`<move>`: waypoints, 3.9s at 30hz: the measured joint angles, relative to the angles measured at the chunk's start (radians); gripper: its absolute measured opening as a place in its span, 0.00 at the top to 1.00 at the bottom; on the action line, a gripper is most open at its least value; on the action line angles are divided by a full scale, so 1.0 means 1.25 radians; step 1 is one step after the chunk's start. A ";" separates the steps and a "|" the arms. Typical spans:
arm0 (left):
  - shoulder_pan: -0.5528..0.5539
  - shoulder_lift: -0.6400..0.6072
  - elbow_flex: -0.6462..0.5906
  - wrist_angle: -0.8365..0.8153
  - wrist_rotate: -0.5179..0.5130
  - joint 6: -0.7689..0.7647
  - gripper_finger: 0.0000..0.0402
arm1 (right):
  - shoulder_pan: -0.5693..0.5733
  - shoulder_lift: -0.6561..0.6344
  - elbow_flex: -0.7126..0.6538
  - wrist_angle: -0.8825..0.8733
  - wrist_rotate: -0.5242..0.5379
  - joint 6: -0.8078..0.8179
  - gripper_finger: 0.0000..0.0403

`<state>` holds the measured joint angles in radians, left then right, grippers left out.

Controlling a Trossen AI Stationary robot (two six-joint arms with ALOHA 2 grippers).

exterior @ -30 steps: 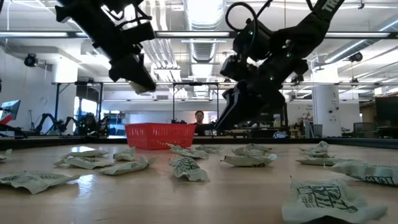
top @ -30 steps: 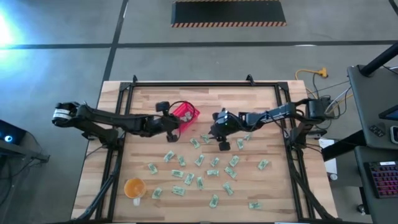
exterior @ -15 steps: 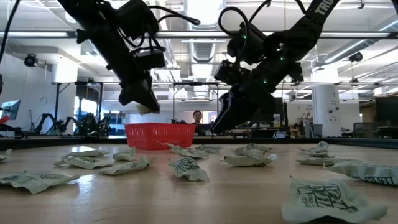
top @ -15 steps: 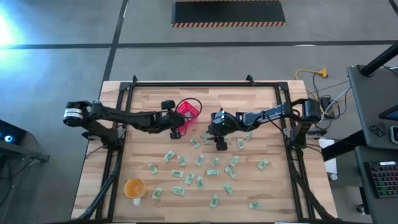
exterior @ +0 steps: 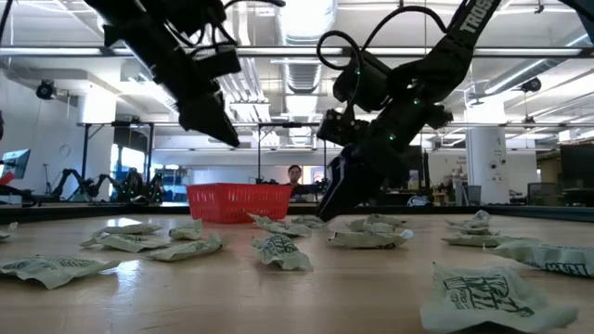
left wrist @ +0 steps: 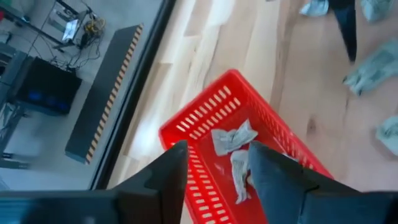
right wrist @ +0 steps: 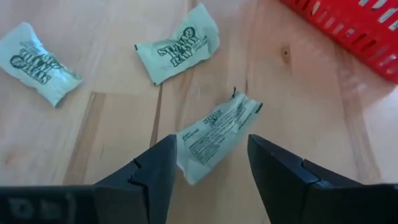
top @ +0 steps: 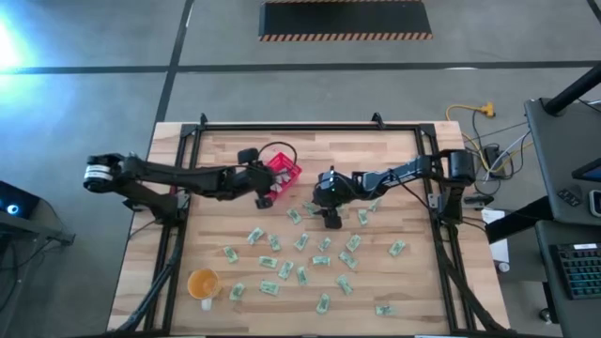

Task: Pick and place Stevia / Truvia into bins
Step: Put the white stevia packet into the red bin

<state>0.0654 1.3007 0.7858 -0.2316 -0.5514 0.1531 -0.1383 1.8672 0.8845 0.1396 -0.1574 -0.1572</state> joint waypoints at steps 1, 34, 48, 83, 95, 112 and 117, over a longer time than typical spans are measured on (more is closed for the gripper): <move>-0.003 -0.014 -0.002 -0.017 -0.001 -0.013 0.60 | 0.000 0.000 0.000 -0.003 0.000 0.001 0.54; -0.249 -0.227 -0.002 -0.161 0.005 -0.178 0.60 | 0.004 -0.083 0.042 -0.108 0.169 -0.093 0.98; -0.253 -0.123 -0.006 -0.243 0.235 -0.328 0.60 | 0.002 -0.023 0.092 0.186 0.210 -0.307 0.98; -0.255 0.096 -0.052 -0.276 0.324 -0.540 0.60 | -0.058 -0.034 0.288 -0.236 0.100 -0.212 0.62; -0.242 0.130 -0.058 -0.211 0.355 -0.533 0.60 | -0.054 -0.202 0.117 -0.252 0.081 -0.199 0.64; -0.207 0.165 -0.060 -0.176 0.443 -0.464 0.89 | -0.044 -0.541 -0.105 -0.222 0.083 -0.140 0.71; -0.206 0.137 -0.059 -0.182 0.436 -0.444 0.99 | -0.043 -0.607 -0.141 -0.216 0.084 -0.131 0.72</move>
<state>-0.1917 1.4720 0.7116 -0.4585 -0.0065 -0.4019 -0.1917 1.1079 0.7078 -0.1310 -0.0525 -0.3206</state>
